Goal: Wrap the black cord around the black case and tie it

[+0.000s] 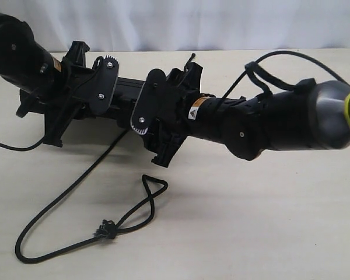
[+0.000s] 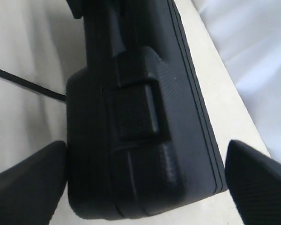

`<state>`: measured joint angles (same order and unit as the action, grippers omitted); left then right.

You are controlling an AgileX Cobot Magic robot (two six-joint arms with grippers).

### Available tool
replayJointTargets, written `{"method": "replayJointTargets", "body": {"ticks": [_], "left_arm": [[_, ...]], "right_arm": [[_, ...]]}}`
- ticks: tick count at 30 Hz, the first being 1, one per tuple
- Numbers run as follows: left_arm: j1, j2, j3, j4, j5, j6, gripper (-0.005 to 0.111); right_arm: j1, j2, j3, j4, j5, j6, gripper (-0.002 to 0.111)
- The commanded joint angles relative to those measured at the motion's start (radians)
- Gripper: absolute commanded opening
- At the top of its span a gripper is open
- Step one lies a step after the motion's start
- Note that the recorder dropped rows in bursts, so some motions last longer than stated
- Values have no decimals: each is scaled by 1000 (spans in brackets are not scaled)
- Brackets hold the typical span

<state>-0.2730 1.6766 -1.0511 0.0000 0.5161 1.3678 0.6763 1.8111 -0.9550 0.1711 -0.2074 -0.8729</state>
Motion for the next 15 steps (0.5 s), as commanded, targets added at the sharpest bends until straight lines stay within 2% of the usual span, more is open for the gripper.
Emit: {"method": "replayJointTargets", "body": {"ticks": [1,15], "left_arm": [[-3,-20,-9,7,-48,-3,0],[-3,-20,-9,6,-51,-3,0]], "right_arm": [[-1,39,2,-1,-36,5,84],[1,155,2,-90,-315,-8,84]]}}
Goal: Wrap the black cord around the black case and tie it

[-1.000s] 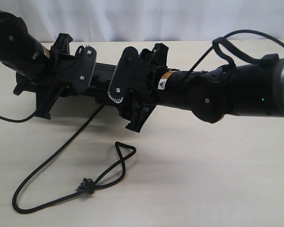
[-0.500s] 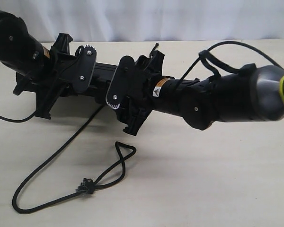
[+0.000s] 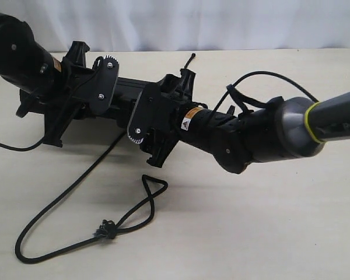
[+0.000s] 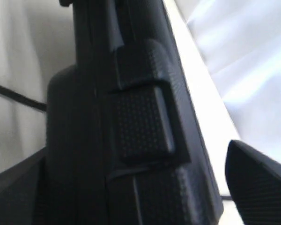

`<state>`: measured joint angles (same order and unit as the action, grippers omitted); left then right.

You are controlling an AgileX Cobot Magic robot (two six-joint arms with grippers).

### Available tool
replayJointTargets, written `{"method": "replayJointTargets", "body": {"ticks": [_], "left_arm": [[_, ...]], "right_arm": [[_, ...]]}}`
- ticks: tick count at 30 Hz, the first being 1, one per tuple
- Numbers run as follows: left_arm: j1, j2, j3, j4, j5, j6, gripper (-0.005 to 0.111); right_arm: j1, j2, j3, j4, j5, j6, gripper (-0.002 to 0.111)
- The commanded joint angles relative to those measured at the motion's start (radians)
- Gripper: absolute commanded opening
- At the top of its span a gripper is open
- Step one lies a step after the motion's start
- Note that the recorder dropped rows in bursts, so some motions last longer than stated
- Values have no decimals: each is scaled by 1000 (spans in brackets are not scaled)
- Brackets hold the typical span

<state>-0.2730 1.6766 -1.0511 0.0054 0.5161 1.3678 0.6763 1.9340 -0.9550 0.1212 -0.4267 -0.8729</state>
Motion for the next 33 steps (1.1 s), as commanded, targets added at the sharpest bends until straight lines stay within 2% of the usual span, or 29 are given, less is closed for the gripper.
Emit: {"method": "replayJointTargets", "body": {"ticks": [1,2,5,9,10,11,13,17,22,27,33], "left_arm": [[-3,-20,-9,0,-51,-3,0],[-3,-20,-9,0,-51,-3,0],[-3,-20,-9,1,-54,-3,0],[-3,-20,-9,1,-54,-3,0],[-3,-20,-9,-5,-54,-8,2],[-3,-20,-9,-5,-48,-14,4],[-3,-20,-9,-5,-43,-13,12],[-3,-21,-9,-21,-29,-16,35],[-3,-77,-9,-14,-18,-95,56],[-3,-175,-9,-22,57,-143,64],[-3,-271,-9,-57,284,-147,63]], "right_arm": [[1,42,2,-40,-113,-18,83],[1,52,2,-40,-128,-32,80],[1,72,2,-31,-176,-51,59],[1,72,2,-28,-173,-51,15],[1,72,2,-25,-173,-51,7],[1,72,2,-22,-173,-47,5],[1,72,2,-25,-173,-47,4],[1,72,2,5,-173,-47,4],[1,72,2,72,-173,-47,4],[1,72,2,106,-173,-47,4],[1,72,2,106,-173,-13,4]]}}
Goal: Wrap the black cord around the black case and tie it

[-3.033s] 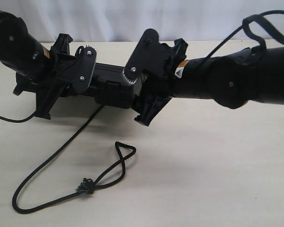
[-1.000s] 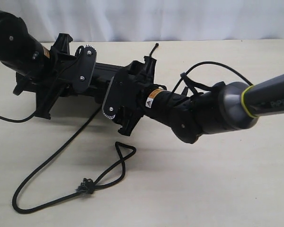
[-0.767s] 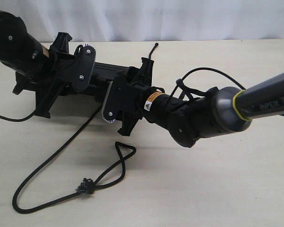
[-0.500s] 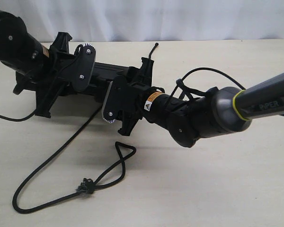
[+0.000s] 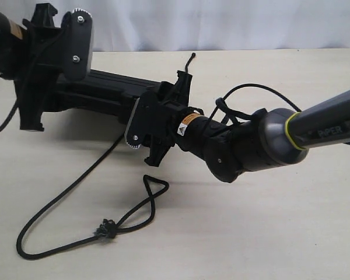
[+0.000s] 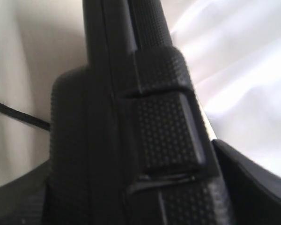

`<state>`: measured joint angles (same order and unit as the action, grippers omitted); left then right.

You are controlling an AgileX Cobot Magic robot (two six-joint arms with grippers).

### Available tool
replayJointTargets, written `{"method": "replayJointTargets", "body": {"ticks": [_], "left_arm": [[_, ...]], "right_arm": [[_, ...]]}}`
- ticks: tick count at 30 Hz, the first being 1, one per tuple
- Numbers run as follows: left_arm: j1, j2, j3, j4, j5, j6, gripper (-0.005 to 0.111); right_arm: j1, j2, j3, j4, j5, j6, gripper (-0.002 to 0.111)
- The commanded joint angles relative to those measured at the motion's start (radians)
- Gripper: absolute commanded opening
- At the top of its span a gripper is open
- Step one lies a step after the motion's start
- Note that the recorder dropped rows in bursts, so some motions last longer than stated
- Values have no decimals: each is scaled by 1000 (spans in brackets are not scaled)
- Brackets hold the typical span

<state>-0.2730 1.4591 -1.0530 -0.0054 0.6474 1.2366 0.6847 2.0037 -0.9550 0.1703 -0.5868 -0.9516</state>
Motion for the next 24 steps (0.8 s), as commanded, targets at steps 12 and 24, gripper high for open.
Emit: {"method": "replayJointTargets", "body": {"ticks": [12,24], "left_arm": [[-89,10,295,-377,50,-12,63],[-284,307,341,-365,-166,-188,63]], "right_arm": [[-7,0,2,57,-15,85,4],[-7,0,2,57,-13,183,4]]}}
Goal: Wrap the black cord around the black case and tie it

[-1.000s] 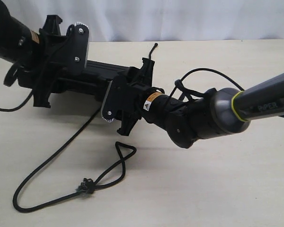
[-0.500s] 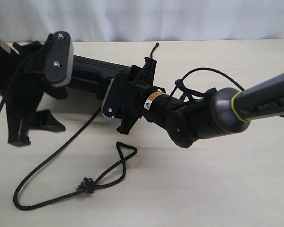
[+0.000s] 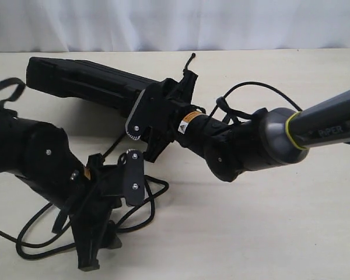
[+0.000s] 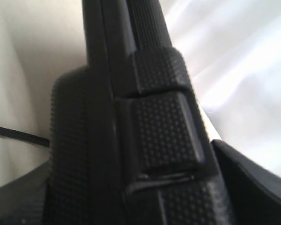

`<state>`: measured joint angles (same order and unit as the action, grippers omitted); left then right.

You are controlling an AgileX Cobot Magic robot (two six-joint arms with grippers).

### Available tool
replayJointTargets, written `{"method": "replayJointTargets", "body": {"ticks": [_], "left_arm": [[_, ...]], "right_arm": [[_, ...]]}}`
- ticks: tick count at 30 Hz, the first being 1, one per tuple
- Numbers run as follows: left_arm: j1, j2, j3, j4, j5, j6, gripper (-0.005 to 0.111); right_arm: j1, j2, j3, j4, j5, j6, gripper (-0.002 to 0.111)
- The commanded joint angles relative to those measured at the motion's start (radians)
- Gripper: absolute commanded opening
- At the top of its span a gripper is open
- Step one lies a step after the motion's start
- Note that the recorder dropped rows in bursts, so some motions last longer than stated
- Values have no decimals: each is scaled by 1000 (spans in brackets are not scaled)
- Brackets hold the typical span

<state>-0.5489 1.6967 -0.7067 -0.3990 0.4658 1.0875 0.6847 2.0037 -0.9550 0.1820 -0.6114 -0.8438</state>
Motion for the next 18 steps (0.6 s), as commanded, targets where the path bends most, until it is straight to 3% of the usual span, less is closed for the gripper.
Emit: {"method": "replayJointTargets", "body": {"ticks": [1,3,5,6,7,8,9,14,18], "left_arm": [[-8,85,-6,28,16,-39,63],[-8,85,-6,28,9,-39,61],[-8,85,-6,28,7,-41,49],[-8,85,-6,48,4,-41,30],[-8,85,-6,58,10,-41,23],[-8,83,-6,122,35,-43,5],[-8,68,-6,183,67,-45,0],[92,-106,-6,256,108,-124,0],[263,-271,-6,222,98,-124,0]], "right_arm": [[-7,0,2,45,11,75,4],[-7,0,2,45,15,75,4],[-7,0,2,55,15,75,4],[-7,0,2,111,15,75,4],[-7,0,2,136,15,75,4],[-7,0,2,203,18,75,4],[-9,-7,2,229,41,75,4],[-21,-83,2,224,218,74,4],[-81,-138,4,334,342,74,4]]}}
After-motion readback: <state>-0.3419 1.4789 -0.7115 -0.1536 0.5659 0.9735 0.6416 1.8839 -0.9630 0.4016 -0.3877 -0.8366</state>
